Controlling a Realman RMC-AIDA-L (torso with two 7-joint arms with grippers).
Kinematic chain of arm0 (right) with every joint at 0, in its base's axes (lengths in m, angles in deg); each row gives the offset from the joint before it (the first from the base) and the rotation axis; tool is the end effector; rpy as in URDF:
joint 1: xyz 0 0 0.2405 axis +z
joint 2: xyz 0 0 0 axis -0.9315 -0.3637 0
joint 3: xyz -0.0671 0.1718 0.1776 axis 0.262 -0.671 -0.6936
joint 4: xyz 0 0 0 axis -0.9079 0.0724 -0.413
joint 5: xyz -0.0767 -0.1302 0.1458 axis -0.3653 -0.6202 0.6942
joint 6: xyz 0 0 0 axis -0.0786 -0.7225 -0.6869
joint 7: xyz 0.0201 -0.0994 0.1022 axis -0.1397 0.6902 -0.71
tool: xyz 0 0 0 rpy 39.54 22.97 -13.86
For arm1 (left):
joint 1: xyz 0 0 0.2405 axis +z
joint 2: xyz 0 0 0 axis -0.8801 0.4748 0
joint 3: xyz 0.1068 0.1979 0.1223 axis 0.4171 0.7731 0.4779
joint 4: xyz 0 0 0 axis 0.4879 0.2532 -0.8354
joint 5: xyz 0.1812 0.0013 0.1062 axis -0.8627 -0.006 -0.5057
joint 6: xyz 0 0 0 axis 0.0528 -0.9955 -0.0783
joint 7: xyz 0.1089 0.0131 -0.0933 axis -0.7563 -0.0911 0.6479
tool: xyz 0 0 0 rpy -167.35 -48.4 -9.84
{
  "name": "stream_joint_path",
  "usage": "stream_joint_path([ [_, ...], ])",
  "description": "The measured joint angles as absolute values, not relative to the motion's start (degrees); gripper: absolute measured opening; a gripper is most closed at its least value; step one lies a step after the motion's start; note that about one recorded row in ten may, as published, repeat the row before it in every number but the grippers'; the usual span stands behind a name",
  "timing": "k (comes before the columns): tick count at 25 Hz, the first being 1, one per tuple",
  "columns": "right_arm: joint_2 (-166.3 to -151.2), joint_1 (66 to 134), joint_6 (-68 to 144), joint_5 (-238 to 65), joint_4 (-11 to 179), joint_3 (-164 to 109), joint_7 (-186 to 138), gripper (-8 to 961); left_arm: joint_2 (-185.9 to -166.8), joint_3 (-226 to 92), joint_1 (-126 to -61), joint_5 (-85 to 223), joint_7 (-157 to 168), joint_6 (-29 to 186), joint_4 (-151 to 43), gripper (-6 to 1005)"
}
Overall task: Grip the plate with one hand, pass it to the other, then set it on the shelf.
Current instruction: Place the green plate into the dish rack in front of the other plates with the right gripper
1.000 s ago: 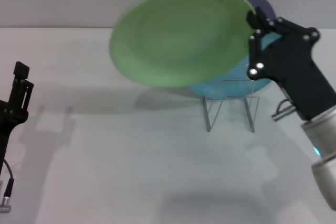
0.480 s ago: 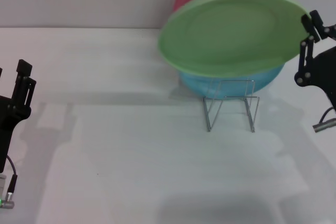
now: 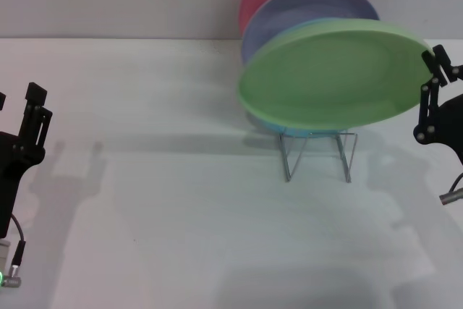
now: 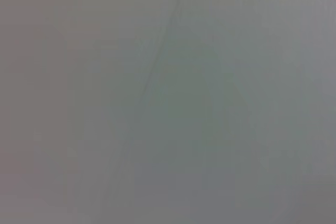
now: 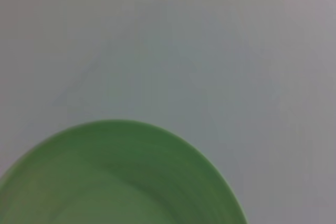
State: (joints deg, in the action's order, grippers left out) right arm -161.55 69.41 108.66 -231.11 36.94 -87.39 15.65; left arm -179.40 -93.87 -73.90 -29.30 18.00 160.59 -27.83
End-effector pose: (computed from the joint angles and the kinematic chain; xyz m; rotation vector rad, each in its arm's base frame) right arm 0.2499 0.2399 -0.0101 -1.5315 -0.3305 0.5777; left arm -0.2976 0.2439 -0.0244 -1.4379 -0.6121 -1.1461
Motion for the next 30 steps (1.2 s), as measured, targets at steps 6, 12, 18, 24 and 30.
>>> stream_joint_path([
  [6,-161.68,69.83,109.14,-231.06,39.11,-87.65,15.44,17,-179.46,-93.72,-74.0,-29.3,17.95,160.39,-27.59,674],
  [12,-161.86,70.93,109.27,-230.54,41.53,-87.85,15.1,17,-179.49,-93.61,-74.04,-29.3,17.95,160.39,-27.48,673],
  [18,-161.99,71.9,109.27,-229.68,43.61,-87.89,13.95,16,-179.49,-93.6,-74.05,-29.29,17.94,160.39,-27.46,672],
  [24,-162.21,72.56,109.27,-229.64,45.9,-87.71,12.91,16,-179.49,-93.61,-74.12,-29.29,17.93,160.39,-27.38,672],
  [30,-162.84,73.19,109.63,-229.61,48.79,-87.83,11.94,17,-179.49,-93.56,-74.1,-29.36,17.93,160.39,-27.29,671],
])
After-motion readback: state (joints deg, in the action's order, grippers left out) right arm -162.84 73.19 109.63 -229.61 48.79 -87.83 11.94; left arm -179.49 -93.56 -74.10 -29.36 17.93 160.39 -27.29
